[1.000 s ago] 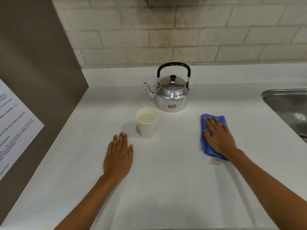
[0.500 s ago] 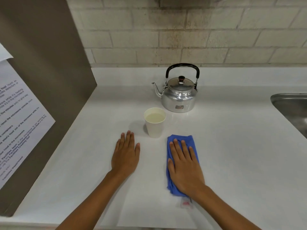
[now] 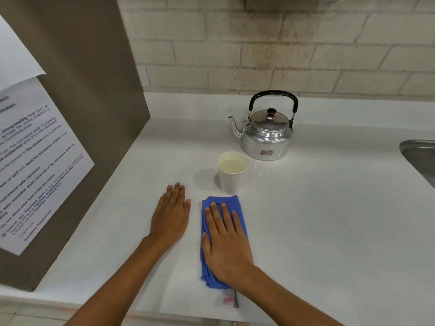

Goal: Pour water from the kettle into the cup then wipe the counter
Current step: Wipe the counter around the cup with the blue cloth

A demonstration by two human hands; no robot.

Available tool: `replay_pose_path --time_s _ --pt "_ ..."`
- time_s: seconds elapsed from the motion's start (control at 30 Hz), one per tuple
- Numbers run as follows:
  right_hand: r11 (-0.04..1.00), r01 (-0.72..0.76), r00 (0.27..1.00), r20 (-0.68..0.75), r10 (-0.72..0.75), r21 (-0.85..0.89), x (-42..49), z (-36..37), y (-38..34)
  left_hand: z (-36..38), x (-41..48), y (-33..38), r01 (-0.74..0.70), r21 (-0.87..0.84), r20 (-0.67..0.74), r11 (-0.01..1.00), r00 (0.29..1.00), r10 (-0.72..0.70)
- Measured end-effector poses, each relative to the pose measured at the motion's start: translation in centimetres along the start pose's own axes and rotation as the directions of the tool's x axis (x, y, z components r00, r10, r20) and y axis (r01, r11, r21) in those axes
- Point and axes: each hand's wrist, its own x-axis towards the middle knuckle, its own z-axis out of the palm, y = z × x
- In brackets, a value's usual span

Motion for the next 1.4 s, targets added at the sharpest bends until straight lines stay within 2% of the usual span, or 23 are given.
replay_pose_path --time_s 0.23,0.4,0.6,0.67,0.8,0.93,1.03,1.2,1.33,1.4 --pt "0.995 0.099 0.995 0.014 -0.099 0.017 5.5 1.3 -2.1 -0.6 -0.4 -2.0 0.006 -0.046 -0.003 0.999 1.000 -0.006" --pt "0.998 0.061 0.998 0.018 -0.062 0.015 8.9 0.5 -2.4 -1.1 -1.0 -3.0 0.055 -0.069 -0.060 0.996 0.996 -0.059" --pt "0.968 0.250 0.966 0.058 -0.250 0.017 6.6 2.1 -2.7 -1.4 -1.2 -4.4 0.088 -0.067 -0.065 0.994 0.994 -0.092" --pt "0.972 0.235 0.970 0.065 -0.235 0.005 8.5 1.6 -2.7 -1.8 -1.1 -4.7 0.097 -0.071 -0.069 0.993 0.992 -0.102" --pt "0.993 0.116 0.990 0.086 -0.115 -0.009 12.5 1.2 -4.0 -2.6 -1.2 -4.7 0.110 -0.154 -0.104 0.982 0.986 -0.127" --pt "0.981 0.187 0.975 0.112 -0.191 0.046 11.7 1.1 -4.1 -3.1 -0.8 -3.9 0.064 -0.165 -0.130 0.984 0.988 -0.086" --pt "0.970 0.215 0.975 0.026 -0.220 0.117 8.7 0.2 -2.1 -2.6 -0.2 -2.5 0.031 -0.151 -0.112 0.988 0.993 -0.049" --pt "0.973 0.167 0.985 -0.072 -0.157 0.159 3.3 -2.0 1.9 -1.3 1.6 0.2 0.026 -0.047 -0.082 0.999 0.996 -0.029" --pt "0.978 -0.019 0.984 -0.168 0.055 0.209 0.6 -3.1 6.0 -0.3 2.8 1.5 0.059 0.031 -0.034 0.998 0.998 -0.058" --pt "0.982 -0.094 0.975 -0.183 0.123 0.162 0.5 -3.2 8.0 0.1 3.0 1.6 0.077 0.070 -0.023 0.995 0.997 -0.075"
